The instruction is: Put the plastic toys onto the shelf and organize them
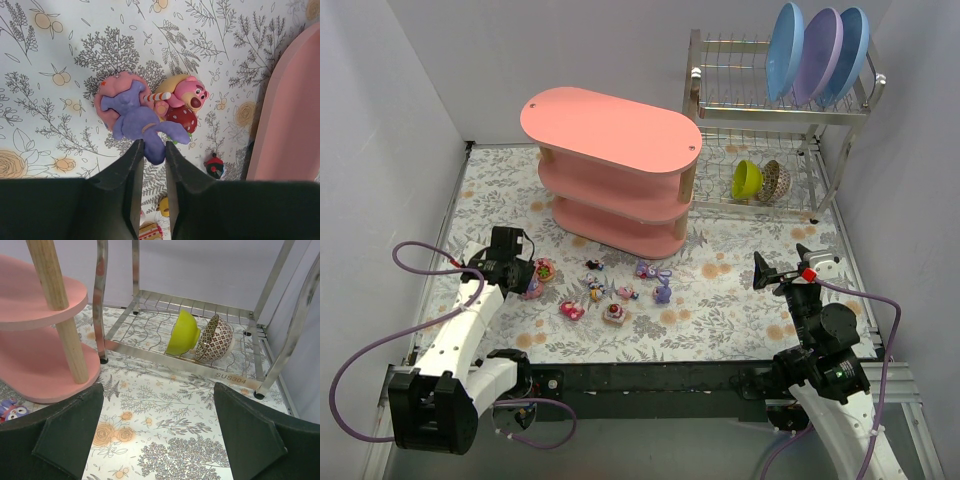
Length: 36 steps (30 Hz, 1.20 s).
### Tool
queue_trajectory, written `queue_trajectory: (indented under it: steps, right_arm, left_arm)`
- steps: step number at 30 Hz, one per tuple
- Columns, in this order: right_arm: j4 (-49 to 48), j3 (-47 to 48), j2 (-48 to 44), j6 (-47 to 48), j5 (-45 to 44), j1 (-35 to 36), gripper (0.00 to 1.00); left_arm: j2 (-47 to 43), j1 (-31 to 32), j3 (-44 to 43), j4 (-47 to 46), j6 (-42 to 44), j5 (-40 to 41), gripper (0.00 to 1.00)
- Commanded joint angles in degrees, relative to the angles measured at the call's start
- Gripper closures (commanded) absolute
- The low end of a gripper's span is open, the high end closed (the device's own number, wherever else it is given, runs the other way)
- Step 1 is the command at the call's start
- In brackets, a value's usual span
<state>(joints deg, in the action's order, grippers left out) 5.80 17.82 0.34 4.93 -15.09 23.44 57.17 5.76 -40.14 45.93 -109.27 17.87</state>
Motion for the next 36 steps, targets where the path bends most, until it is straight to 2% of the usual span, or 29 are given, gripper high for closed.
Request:
queue_trajectory:
  steps: [1, 3, 6, 16, 20, 23, 24, 27, 31, 36]
  right_arm:
    - [-2.73, -0.16, -11.68, 0.08, -0.9, 0.38, 0.02]
    - [-2.81, -0.16, -11.68, 0.08, -1.08, 0.38, 0.02]
    - [-2.73, -0.16, -11.68, 0.08, -0.99, 0.46, 0.02]
    - [-2.64, -0.25, -11.68, 0.26, -1.08, 0.55, 0.02]
    - [-2.9, -0.42, -11.68, 0.34, -1.08, 0.55, 0.02]
    - [-2.9, -0.42, -11.68, 0.34, -1.08, 0.55, 0.02]
    - [-2.9, -0.42, -11.68, 0.34, -1.08, 0.55, 0.02]
    - [-2.99, -0.33, -11.68, 0.43, -0.9, 0.55, 0.02]
    - [-2.81, -0.16, -11.68, 0.78, -0.2, 0.55, 0.02]
    - [-2.73, -0.25, -11.68, 1.31, 1.03, 0.55, 0.02]
  left_arm:
    - [-1.18, 0.22, 1.03, -0.84, 1.16, 1.73, 0.95]
    - [-0.83, 0.22, 0.42, -0.84, 2.39, 2.52, 1.0]
    - [-0.04, 0.22, -0.73, -1.72, 6.08, 2.87, 1.0]
    - [0.84, 0.22, -5.82, -10.15, 32.17, -2.04, 1.0]
    - [-1.0, 0.22, -6.62, -16.12, 44.9, -9.75, 1.0]
    - [-1.36, 0.22, -6.97, -20.07, 50.19, -15.13, 1.0]
    - [-1.01, 0.22, -7.06, -20.79, 53.6, -19.75, 1.0]
    - [1.54, 0.22, -8.2, -22.9, 59.59, -26.71, 1.0]
    - [4.79, 0.22, -8.99, -26.32, 65.66, -36.83, 1.0]
    - [8.31, 0.22, -10.21, -30.28, 70.86, -42.3, 1.0]
